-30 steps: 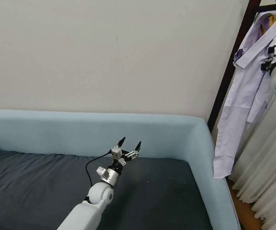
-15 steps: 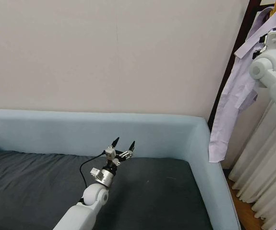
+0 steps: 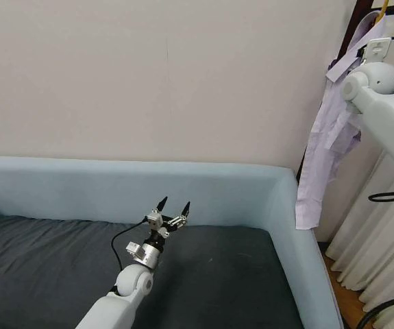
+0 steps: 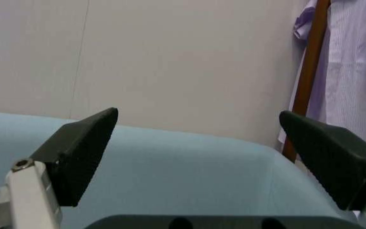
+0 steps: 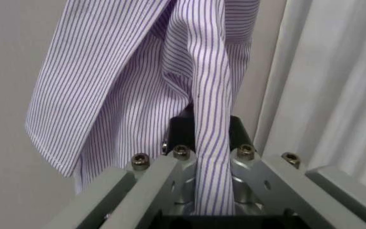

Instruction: Pick up the clothes from the sofa and hang them on the clothes hanger.

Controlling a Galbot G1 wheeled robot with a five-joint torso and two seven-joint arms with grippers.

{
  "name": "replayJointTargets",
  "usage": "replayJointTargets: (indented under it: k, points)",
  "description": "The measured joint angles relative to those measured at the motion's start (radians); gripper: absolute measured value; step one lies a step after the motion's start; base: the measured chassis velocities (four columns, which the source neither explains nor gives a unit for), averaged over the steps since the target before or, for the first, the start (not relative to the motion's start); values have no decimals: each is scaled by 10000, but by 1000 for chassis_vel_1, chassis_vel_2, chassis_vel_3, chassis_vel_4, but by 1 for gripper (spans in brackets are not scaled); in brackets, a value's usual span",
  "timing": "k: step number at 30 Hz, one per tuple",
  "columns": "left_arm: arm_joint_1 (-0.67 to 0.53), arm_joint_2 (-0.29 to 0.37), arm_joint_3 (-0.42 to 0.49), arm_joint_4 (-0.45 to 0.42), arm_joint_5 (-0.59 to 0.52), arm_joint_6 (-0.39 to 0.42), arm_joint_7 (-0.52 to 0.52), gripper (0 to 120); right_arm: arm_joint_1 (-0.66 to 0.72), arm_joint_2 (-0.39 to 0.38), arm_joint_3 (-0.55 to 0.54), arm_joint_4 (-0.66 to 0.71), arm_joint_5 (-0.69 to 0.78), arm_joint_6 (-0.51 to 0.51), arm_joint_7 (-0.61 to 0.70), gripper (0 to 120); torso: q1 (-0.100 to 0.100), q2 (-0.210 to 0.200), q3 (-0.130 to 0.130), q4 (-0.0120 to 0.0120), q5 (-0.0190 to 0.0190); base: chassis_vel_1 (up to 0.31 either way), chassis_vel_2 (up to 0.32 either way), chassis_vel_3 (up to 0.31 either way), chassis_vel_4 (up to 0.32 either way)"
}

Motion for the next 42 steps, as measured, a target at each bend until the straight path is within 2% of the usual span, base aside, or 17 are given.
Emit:
replayJointTargets:
  k: [5, 14, 28, 36, 42]
  points:
    - [58, 48, -13, -106, -11, -4, -9, 100, -42, 59, 53, -401, -89, 27, -243, 1, -1, 0, 0, -6, 3, 0, 0, 0, 0]
    - [199, 83, -46, -287, 12, -1, -97, 100, -52, -59, 23, -552, -94, -79, -543, 1, -2, 0, 0, -3, 6, 0, 0, 0, 0]
    - [713, 224, -435, -817, 35, -18, -240, 100, 549, 157, -189, -996, 827, -1472, -384, 1, -2, 0, 0, -3, 5, 0, 0, 0, 0]
    - [877, 343, -565, -1016, 33, -34, -254, 100, 635, -126, -115, -570, 1617, -2145, -67, 1, -2, 1, 1, 0, 3, 0, 0, 0, 0]
    - [886, 361, -527, -1068, 34, -35, -255, 100, 440, -691, -197, 242, 1645, -1862, -253, 4, -2, 1, 1, -6, 6, 0, 0, 0, 0]
